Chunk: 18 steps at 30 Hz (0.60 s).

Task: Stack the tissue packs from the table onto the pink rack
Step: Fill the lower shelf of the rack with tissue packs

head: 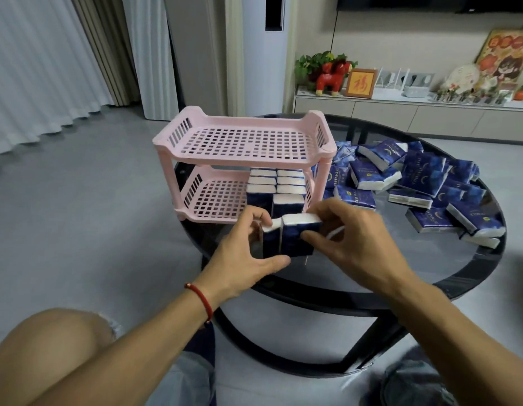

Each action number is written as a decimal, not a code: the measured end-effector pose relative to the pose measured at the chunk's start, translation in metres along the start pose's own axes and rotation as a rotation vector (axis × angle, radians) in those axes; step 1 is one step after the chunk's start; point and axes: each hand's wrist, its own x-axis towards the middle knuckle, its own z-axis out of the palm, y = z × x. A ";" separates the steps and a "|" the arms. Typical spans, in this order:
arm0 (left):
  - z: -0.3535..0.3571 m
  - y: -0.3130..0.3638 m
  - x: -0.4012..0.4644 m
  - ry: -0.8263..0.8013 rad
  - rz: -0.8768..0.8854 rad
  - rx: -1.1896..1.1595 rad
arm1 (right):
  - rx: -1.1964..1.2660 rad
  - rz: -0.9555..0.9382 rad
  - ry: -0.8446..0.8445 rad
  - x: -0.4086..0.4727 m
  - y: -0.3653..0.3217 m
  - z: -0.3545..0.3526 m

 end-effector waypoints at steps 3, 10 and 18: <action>0.001 0.001 -0.001 -0.078 0.029 -0.004 | 0.119 -0.025 0.030 0.001 -0.003 -0.020; 0.004 -0.001 -0.006 -0.112 0.089 -0.073 | 0.331 -0.054 0.148 0.013 -0.023 -0.015; -0.024 0.012 0.004 0.339 0.309 0.045 | 0.287 -0.101 0.077 0.027 -0.039 0.024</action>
